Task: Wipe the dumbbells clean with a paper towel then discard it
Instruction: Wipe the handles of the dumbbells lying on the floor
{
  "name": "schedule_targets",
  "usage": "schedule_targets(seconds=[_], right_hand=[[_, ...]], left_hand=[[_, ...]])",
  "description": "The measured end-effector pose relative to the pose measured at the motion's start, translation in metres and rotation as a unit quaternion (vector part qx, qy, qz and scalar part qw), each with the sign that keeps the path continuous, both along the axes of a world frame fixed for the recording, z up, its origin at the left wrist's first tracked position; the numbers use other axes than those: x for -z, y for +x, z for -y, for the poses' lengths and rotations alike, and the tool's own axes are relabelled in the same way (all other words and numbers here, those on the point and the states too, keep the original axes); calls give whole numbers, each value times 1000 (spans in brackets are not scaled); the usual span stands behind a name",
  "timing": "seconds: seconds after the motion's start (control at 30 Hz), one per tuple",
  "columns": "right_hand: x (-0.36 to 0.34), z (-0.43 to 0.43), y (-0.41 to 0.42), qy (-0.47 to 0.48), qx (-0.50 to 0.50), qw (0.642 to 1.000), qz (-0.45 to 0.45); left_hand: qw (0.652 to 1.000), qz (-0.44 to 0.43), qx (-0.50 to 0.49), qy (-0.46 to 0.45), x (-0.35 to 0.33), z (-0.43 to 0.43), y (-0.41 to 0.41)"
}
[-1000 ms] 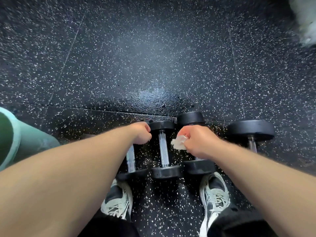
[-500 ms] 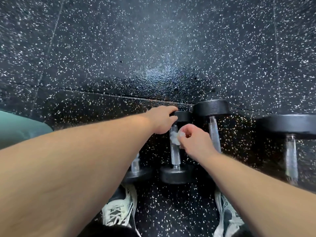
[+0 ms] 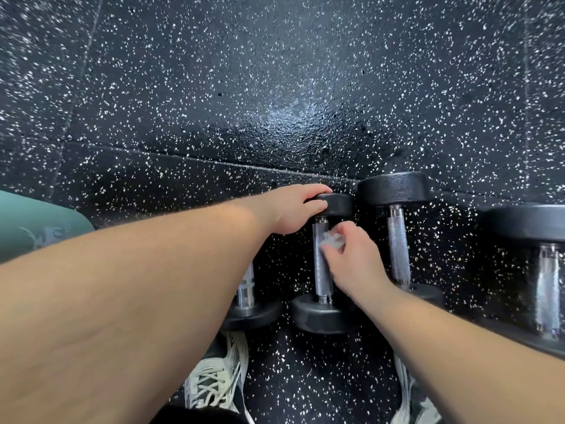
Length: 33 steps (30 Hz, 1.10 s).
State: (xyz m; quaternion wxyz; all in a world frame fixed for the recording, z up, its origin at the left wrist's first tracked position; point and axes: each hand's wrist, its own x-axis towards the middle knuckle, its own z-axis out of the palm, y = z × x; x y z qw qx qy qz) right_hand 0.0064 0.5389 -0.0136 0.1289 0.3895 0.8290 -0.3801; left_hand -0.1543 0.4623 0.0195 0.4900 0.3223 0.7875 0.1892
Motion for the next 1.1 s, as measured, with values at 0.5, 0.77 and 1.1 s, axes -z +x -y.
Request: schedule_targets(seconds=[0.5,0.77,1.1], right_hand=[[-5,-11,-10,38,-125,991,41],[-9,2,32,-27,-213,971,109],[-18,-12,2,62,-67,995,-34]], left_hand=[[1000,11,-3,-5,0,1,-4],[1000,18,15,-10,-5,0,-7],[994,-94,-60,-2,13,-10,7]])
